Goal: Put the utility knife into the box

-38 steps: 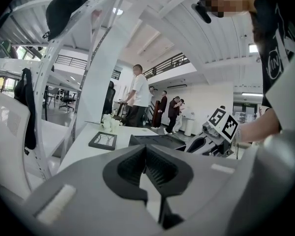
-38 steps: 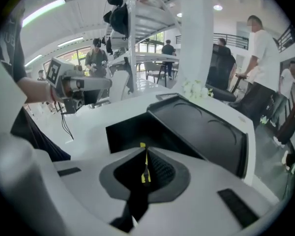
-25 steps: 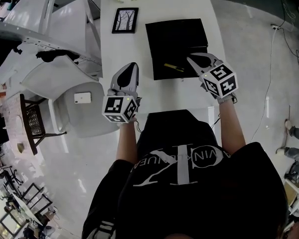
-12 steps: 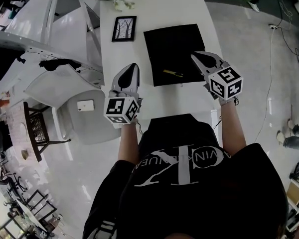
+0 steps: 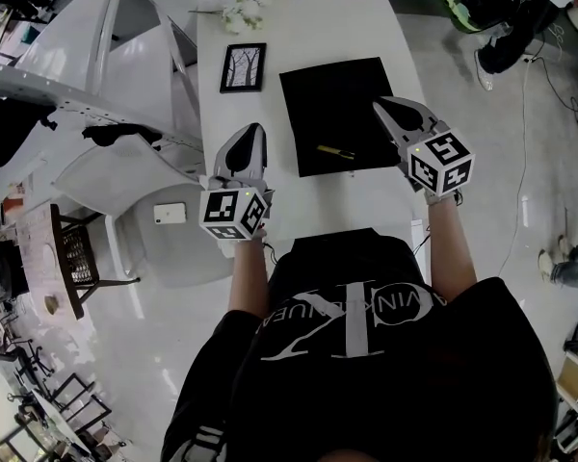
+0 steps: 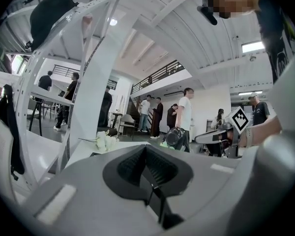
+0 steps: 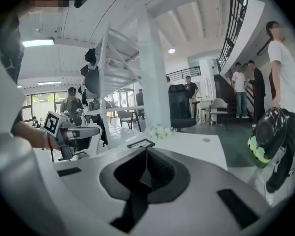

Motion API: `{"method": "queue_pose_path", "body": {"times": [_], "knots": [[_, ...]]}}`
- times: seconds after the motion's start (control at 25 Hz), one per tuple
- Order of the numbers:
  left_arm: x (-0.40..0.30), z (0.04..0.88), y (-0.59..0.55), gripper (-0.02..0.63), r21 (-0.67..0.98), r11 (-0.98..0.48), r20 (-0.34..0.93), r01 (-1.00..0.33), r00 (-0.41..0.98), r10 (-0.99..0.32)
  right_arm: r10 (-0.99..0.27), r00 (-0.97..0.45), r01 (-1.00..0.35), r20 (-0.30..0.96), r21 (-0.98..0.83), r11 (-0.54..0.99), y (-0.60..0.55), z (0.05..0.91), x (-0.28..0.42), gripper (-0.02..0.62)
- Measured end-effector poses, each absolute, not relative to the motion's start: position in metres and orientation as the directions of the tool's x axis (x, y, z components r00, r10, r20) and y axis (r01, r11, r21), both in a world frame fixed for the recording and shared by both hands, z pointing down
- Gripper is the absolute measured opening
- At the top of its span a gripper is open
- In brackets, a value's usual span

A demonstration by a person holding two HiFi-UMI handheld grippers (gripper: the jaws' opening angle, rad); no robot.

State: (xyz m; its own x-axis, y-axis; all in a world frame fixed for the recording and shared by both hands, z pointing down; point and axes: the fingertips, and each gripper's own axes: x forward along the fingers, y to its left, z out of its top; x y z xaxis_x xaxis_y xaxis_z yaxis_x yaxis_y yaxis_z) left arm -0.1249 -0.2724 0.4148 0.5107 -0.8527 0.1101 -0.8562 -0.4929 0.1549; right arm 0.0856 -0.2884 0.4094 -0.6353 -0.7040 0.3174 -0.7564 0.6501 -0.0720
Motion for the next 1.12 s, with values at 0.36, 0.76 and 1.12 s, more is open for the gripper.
{"method": "queue_pose_path", "body": {"times": [0.36, 0.76, 1.12], "knots": [[-0.123, 0.402, -0.281, 0.012, 0.134, -0.493, 0.080, -0.859, 0.506, -0.859, -0.737, -0.627, -0.768, 0.254, -0.039, 0.640, -0.296, 0.393, 0.091, 0.020], [-0.125, 0.387, -0.291, 0.012, 0.115, -0.486, 0.049, -0.866, 0.494, -0.868, -0.767, -0.612, -0.783, 0.193, -0.014, 0.621, -0.303, 0.374, 0.099, 0.020], [-0.125, 0.372, -0.297, 0.012, 0.099, -0.485, 0.019, -0.869, 0.489, -0.872, -0.782, -0.608, -0.789, 0.140, 0.005, 0.614, -0.306, 0.358, 0.104, 0.020]]}}
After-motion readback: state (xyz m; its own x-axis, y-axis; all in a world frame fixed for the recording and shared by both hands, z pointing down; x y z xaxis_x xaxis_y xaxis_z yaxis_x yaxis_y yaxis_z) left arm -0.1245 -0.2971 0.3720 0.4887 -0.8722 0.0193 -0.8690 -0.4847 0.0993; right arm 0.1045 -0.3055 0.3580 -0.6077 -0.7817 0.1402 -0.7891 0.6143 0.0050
